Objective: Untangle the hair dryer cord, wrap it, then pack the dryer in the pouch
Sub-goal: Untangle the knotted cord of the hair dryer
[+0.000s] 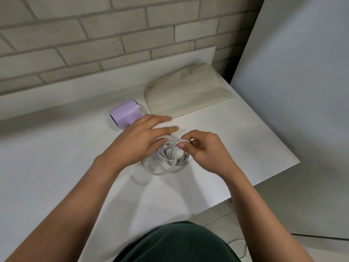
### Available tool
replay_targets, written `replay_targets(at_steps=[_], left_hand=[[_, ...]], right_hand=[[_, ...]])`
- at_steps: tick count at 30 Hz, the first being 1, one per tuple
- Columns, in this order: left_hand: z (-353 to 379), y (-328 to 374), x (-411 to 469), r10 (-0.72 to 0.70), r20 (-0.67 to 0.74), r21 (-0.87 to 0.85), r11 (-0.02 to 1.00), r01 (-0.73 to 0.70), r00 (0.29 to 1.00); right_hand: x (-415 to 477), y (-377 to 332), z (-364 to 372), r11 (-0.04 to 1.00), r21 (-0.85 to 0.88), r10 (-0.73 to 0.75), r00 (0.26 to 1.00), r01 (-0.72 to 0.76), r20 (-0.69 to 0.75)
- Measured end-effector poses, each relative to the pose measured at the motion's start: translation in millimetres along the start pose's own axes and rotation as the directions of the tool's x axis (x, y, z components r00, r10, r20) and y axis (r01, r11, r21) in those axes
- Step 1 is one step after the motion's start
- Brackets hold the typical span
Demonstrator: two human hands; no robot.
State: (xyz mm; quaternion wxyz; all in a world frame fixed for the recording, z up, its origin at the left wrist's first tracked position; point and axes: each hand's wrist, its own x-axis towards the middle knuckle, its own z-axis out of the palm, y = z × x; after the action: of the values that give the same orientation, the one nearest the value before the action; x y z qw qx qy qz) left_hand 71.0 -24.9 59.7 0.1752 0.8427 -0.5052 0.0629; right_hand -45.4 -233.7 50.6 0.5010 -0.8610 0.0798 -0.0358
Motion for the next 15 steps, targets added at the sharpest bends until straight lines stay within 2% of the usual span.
replay_targets(at_steps=[2, 4, 6, 8, 10, 12, 15], left_hand=[[-2, 1, 5, 0.129, -0.028, 0.046, 0.991, -0.128, 0.991], [-3, 5, 8, 0.115, -0.12, 0.093, 0.99, -0.104, 0.986], [-5, 10, 9, -0.008, -0.259, 0.102, 0.994, 0.036, 0.966], [-7, 14, 9, -0.209, -0.375, 0.018, 0.972, 0.233, 0.903], [-8, 18, 9, -0.385, -0.366, -0.181, 0.922, 0.342, 0.847], [-10, 28, 9, -0.506, -0.307, -0.372, 0.843, 0.388, 0.806], [-12, 37, 14, -0.6, -0.3, -0.475, 0.768, 0.429, 0.742]], right_hand=[[0, -4, -1, 1.0, -0.013, -0.011, 1.0, 0.011, 0.001], [-1, -6, 0, 1.0, -0.011, -0.019, 1.0, 0.019, -0.014], [-1, -7, 1, 0.999, -0.025, -0.034, 0.999, 0.033, -0.012], [-2, -6, 3, 0.999, -0.028, -0.037, 0.999, 0.037, -0.001], [-3, -8, 6, 0.998, 0.056, -0.011, 1.0, 0.01, 0.017], [-4, -13, 7, 0.98, 0.2, -0.015, 0.998, 0.003, 0.057], [-5, -19, 7, 0.96, 0.28, -0.029, 0.992, -0.007, 0.126]])
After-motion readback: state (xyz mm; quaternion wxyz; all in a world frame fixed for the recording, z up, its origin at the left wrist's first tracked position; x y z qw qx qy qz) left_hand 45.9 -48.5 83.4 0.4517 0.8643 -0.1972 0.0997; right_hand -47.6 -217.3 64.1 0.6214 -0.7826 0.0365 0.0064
